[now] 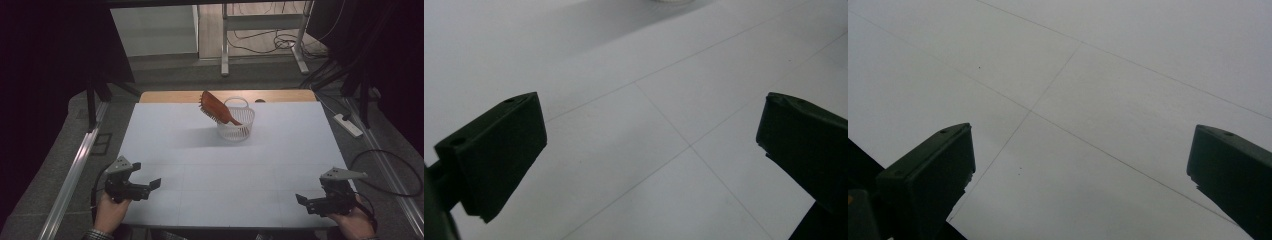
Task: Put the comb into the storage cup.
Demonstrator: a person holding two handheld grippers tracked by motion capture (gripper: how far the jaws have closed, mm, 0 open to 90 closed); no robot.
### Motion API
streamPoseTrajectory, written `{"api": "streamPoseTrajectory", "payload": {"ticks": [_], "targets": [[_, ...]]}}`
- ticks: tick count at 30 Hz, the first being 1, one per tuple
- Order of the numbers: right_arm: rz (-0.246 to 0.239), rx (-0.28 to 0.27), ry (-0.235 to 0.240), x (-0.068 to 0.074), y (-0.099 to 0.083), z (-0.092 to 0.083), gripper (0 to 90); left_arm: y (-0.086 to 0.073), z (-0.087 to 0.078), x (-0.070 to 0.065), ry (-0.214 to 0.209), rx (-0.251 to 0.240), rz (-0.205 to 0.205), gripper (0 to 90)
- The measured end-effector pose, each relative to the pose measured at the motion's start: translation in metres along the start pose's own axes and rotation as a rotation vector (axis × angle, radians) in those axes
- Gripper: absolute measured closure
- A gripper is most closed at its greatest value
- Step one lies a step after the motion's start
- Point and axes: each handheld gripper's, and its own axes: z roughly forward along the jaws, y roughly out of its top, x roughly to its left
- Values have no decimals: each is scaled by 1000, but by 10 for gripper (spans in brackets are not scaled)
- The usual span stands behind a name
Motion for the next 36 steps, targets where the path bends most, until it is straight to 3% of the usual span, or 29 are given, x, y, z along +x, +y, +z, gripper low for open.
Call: {"api": "streamPoseTrajectory", "payload": {"ticks": [13, 36], "targets": [[1, 1, -4, 0, 0, 0, 0, -13, -11, 0, 26, 16, -15, 0], [-2, 3, -7, 1, 0, 0, 0, -24, -22, -6, 91, 61, -8, 0]]}}
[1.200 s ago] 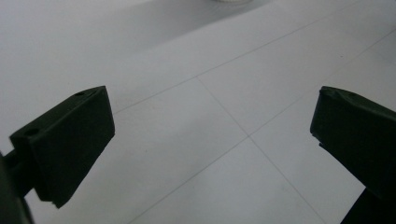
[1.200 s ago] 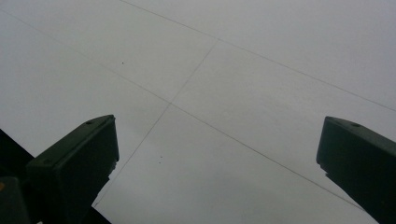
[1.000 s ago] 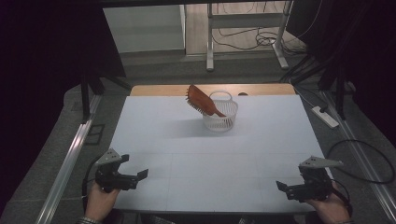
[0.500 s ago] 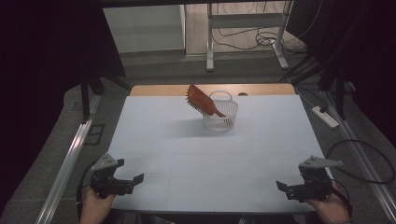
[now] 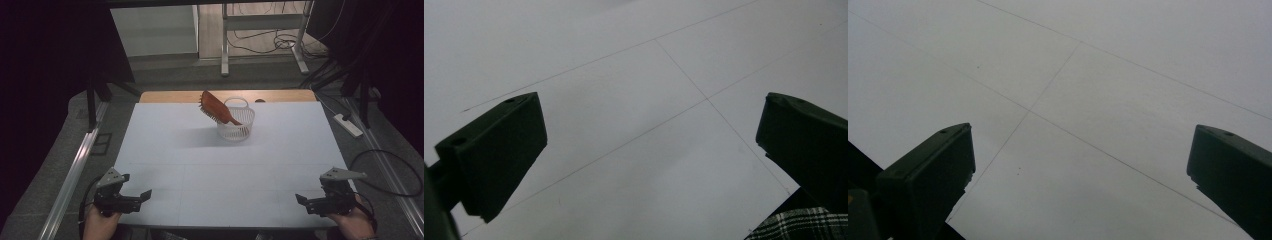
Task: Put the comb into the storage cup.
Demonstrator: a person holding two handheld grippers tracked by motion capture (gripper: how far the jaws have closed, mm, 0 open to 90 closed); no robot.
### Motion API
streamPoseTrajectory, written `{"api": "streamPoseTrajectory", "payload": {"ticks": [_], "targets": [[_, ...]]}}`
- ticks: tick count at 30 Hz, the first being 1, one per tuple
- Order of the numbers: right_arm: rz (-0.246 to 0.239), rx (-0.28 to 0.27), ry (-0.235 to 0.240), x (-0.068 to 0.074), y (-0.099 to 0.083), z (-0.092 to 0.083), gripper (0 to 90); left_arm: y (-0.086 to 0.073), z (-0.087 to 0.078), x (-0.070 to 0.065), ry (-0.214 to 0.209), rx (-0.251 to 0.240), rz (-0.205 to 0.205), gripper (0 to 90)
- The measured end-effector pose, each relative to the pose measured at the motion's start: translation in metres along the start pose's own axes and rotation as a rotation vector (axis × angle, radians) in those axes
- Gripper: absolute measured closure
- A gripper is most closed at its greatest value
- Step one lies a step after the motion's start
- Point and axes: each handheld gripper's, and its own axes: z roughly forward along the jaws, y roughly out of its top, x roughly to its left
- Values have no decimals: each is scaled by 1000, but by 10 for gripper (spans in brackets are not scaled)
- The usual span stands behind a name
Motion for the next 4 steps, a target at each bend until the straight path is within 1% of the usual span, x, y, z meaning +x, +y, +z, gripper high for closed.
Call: {"api": "streamPoseTrajectory", "payload": {"ticks": [4], "targets": [[-3, 3, 1, 0, 0, 1, 0, 1, 1, 0, -3, 5, -4, 1]]}}
